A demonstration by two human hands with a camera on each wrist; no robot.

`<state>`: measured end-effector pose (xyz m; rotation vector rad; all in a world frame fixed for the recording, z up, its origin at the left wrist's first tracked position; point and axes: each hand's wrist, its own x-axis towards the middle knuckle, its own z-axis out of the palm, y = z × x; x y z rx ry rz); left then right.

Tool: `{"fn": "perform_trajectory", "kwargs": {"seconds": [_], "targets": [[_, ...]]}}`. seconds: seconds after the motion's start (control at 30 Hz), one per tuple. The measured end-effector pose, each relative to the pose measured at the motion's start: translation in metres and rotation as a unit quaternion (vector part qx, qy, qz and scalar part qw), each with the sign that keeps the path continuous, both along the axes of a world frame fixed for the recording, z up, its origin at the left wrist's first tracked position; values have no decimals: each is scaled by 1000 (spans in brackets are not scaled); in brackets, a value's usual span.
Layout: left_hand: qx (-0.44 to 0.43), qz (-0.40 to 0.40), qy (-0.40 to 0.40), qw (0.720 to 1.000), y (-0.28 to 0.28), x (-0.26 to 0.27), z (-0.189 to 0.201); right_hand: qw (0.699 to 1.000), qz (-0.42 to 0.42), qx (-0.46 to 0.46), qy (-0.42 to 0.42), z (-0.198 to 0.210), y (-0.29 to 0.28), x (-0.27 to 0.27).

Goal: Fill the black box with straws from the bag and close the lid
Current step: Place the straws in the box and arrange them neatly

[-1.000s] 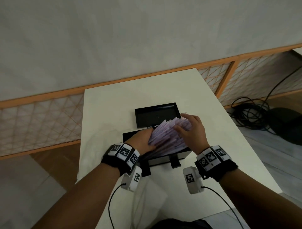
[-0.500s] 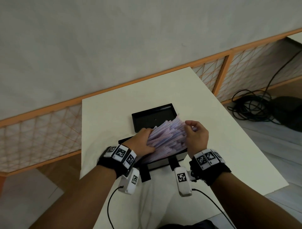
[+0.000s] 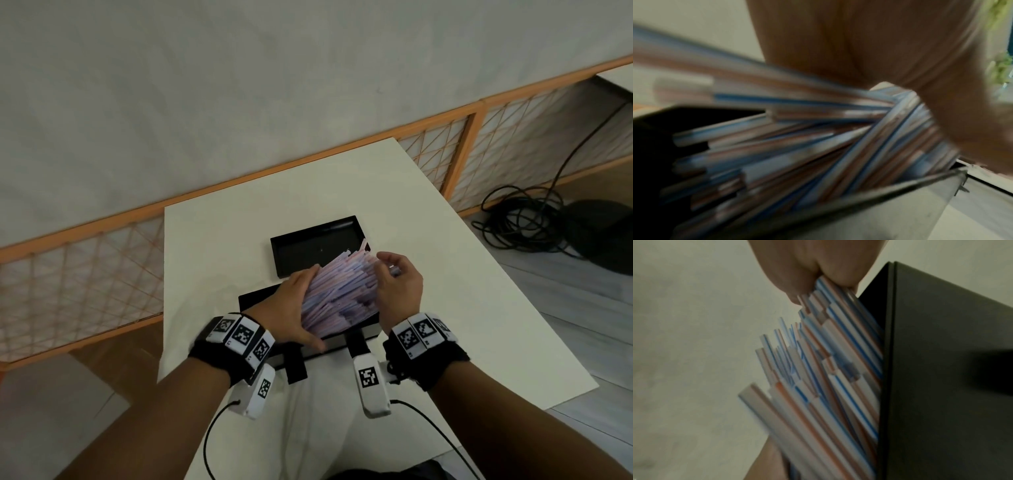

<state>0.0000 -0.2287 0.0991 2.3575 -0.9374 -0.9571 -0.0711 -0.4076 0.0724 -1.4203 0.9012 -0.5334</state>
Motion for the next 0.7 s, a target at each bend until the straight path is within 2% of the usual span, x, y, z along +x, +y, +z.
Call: {"fn": "perform_trajectory", "kwargs": {"seconds": [0.07,0.17,0.27,0.47,0.7], "targets": [[-3,3,-27,1000,-1,1,-3,1000,2,8,0,2,5,-1],[-39,17,-24,999,1,4,-7,1000,8,-16,-7,5,8,-1],[-56,21,-37,998,2,3,-9,1000,3,1,-17,6,10,1],[-20,30,-74,997,-7,2,-10,999,1,5,-37,6,17,6],[5,30,-79,996,-9,-3,-11,987,92,-132,18,-1,5,-1]]}}
